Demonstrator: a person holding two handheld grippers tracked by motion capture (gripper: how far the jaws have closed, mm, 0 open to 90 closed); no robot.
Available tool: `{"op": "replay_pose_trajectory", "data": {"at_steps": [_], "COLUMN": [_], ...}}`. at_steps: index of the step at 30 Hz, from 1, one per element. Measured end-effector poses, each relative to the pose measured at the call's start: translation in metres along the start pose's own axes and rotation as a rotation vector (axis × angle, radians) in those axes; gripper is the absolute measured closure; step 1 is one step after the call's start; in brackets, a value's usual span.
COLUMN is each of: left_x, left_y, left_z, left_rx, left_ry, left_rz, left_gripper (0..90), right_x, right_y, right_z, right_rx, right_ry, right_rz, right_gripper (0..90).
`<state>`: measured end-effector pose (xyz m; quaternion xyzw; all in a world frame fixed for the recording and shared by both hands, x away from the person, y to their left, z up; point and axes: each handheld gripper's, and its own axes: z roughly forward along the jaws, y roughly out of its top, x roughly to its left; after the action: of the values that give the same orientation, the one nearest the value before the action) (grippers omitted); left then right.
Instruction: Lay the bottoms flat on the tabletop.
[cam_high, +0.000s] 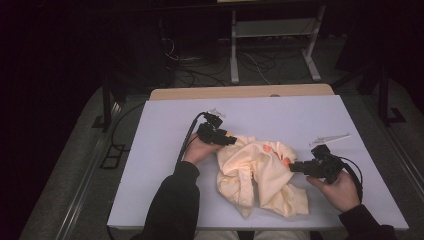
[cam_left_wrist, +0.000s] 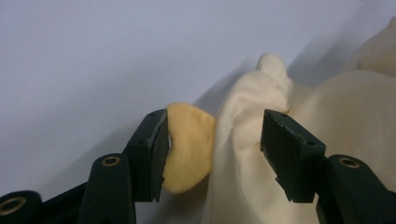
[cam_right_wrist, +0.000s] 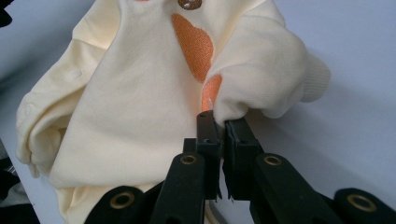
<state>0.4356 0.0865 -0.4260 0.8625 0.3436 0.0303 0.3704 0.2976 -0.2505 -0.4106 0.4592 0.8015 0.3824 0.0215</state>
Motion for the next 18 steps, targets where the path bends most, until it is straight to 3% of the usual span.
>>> {"op": "replay_pose_trajectory", "data": {"at_steps": [4,10,13,16,18], "left_x": [0.003,0.003,0.004,0.004,0.003], "left_y": [-0.002,-0.007,-0.008,-0.008,-0.008], "left_z": [0.002,0.010,0.014,0.016,0.016], "left_rx": [0.006,0.049,0.061,0.069,0.070], "left_ry": [-0.009,-0.053,-0.099,-0.124,-0.126], "left_rz": [-0.029,-0.030,-0.053,-0.052,-0.053], "left_gripper": [41.9,49.4,60.9,76.0,79.7], "right_x": [0.001,0.002,0.002,0.002,0.002], "right_y": [0.000,-0.001,0.000,0.000,0.000], "right_z": [0.000,0.000,0.000,0.000,0.000], "right_rx": [-0.001,0.003,0.003,0.004,0.005], "right_ry": [-0.001,-0.002,-0.002,-0.001,-0.001], "right_rz": [-0.001,-0.003,-0.003,-0.003,-0.002], "right_gripper": [84.3,84.2,84.3,84.3,84.3]}}
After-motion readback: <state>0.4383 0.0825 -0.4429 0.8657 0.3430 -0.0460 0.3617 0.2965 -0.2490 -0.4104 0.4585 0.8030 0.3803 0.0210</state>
